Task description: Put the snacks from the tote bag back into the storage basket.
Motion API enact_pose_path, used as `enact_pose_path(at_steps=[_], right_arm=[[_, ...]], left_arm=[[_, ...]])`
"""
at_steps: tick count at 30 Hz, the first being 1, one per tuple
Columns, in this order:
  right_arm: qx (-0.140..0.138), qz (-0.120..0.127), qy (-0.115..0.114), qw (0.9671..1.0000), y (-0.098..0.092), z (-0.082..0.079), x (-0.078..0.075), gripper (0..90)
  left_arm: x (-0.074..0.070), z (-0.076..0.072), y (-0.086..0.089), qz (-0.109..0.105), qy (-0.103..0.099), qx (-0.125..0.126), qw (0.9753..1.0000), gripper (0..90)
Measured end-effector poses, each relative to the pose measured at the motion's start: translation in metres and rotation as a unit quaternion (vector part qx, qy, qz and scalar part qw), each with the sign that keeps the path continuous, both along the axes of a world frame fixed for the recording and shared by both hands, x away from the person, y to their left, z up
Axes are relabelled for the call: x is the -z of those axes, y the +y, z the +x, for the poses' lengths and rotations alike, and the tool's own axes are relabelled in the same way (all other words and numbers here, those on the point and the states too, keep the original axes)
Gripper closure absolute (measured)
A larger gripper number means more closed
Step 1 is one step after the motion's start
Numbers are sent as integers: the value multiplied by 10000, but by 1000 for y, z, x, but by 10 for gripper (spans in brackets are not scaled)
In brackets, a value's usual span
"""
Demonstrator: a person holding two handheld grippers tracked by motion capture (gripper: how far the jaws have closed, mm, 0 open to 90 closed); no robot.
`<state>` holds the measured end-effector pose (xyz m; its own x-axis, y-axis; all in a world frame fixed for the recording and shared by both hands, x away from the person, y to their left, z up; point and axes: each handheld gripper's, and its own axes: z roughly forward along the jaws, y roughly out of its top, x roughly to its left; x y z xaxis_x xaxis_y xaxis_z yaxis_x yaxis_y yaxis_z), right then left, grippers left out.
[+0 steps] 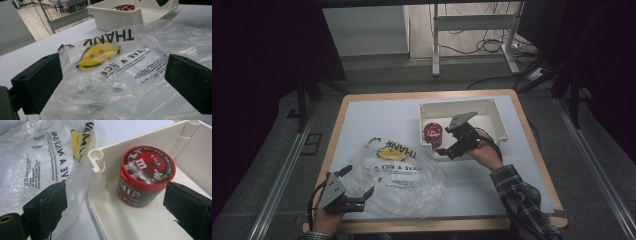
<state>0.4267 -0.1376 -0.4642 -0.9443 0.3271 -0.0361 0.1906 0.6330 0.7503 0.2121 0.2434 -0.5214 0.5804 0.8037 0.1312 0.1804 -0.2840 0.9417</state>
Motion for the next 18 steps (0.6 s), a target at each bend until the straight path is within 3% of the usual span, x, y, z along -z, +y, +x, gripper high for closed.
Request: enact_pose_path(at_steps=[18], right_arm=[[90,162,-1,9998,-16,-14,3,55]], left_arm=[[0,0,0,-41,-21,-5,10000,14]])
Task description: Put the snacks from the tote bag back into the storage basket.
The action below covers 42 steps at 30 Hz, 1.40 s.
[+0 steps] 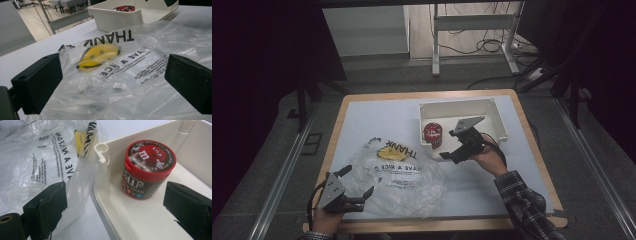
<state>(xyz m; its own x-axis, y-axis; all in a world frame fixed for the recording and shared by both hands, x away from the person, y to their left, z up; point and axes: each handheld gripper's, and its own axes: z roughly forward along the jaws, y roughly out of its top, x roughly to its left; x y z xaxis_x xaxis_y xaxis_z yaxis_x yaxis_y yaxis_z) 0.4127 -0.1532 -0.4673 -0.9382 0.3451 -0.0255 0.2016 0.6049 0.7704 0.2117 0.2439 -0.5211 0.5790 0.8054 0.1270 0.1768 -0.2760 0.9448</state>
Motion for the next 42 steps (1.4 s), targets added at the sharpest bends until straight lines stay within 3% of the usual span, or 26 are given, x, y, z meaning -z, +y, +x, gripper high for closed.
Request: enact_pose_path(at_steps=[42], right_arm=[[95,299,-154,9994,-28,-40,-2,55]], left_arm=[[0,0,1,-14,-16,-12,10000,14]])
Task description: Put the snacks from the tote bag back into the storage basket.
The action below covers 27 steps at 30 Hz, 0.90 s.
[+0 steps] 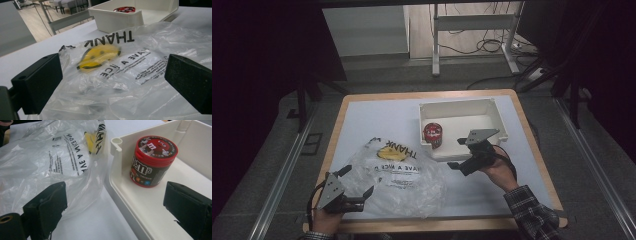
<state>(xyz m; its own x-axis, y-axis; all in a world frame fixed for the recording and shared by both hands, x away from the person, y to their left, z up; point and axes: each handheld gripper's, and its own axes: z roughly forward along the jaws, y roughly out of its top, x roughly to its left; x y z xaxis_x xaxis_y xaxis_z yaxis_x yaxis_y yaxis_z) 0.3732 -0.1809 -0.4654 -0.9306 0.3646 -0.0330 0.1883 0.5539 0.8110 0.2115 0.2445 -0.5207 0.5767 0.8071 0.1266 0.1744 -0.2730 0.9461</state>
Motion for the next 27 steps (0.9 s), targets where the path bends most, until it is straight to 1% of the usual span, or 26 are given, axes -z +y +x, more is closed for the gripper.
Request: enact_pose_path(at_steps=[7,11,15,27], right_arm=[[72,36,-27,10000,-8,-6,0,55],[109,-4,-61,9999,-12,-9,2,55],[143,6,-70,9999,-16,-12,3,55],[297,88,-144,9994,-31,-22,4,55]], left_arm=[[0,0,0,3,4,-1,10000,14],[0,0,0,-5,0,-2,10000,14],[0,0,0,5,0,-4,10000,14],[0,0,-1,-1,0,-1,10000,14]])
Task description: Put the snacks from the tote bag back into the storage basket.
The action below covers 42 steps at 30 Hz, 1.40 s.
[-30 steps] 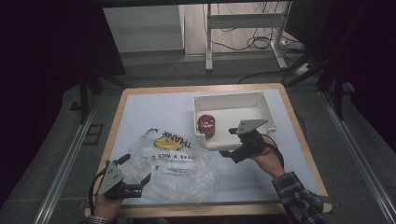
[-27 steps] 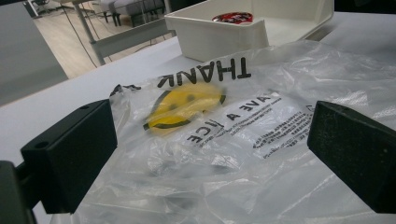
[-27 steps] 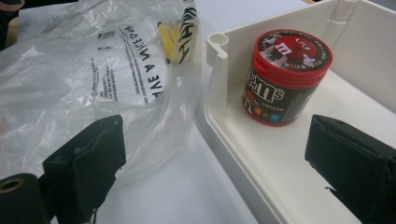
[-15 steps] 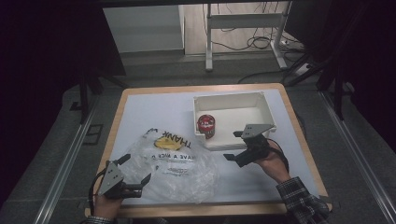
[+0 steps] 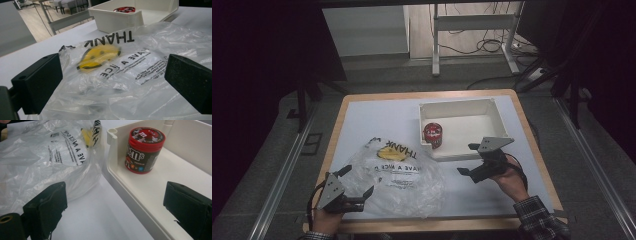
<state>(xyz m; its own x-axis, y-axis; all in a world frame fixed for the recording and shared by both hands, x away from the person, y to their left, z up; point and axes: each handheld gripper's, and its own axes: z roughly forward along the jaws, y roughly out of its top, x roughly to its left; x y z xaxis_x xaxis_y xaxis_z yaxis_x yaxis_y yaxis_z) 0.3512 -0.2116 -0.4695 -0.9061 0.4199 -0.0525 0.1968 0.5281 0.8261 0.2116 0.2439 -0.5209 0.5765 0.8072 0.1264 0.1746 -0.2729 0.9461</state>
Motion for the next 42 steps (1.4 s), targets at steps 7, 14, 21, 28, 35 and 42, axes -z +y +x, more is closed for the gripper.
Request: enact_pose_path(at_steps=[7,14,21,28,35,42], right_arm=[[88,50,-21,9999,-9,-5,1,55],[158,50,-48,9999,-15,-9,2,55],[210,74,-60,9997,-21,-13,3,55],[283,78,-104,9995,-27,-18,3,55],[360,112,-138,9992,-34,-22,4,55],[419,128,-170,9989,-40,-26,4,56]], left_arm=[[0,0,0,-1,0,2,10000,14],[0,0,0,-9,2,3,10000,14],[0,0,0,-9,5,5,10000,15],[0,0,0,-15,3,9,10000,15],[0,0,0,-21,5,11,10000,15],[0,1,0,-12,6,15,10000,15]])
